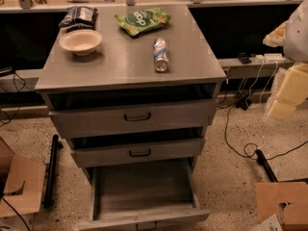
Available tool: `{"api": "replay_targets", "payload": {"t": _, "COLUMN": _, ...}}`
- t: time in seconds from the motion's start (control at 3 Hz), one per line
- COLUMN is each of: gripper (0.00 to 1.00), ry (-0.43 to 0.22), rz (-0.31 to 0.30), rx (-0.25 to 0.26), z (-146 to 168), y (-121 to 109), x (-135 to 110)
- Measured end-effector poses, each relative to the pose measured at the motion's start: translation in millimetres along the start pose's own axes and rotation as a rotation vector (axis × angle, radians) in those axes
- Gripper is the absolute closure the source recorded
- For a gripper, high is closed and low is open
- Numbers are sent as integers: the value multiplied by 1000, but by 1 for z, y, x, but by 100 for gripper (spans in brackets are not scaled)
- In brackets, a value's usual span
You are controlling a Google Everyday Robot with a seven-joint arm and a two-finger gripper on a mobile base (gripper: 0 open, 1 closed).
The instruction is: Close bottom drawer
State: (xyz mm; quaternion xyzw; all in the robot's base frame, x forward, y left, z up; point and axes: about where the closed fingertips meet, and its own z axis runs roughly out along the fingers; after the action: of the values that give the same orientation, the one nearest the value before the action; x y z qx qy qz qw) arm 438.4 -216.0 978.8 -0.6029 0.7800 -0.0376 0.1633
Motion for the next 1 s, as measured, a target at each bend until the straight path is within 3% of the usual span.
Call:
{"api": "replay_targets", "payload": {"t": 0.33, "gripper": 0, "ry": 0, "rz": 0, "rx": 0, "z": 0, "y": 0, "x": 0}}
{"api": "replay_targets", "payload": {"t": 0.67, "gripper": 12, "ry": 0, "rz": 0, "rx": 0, "z": 0, "y": 0, "x": 0}}
{"api": "replay_targets", "payload": {"t": 1.0, "gripper": 36, "ry": -33, "rz": -12, "rx": -16, "z": 19, "y": 11, "x": -8}}
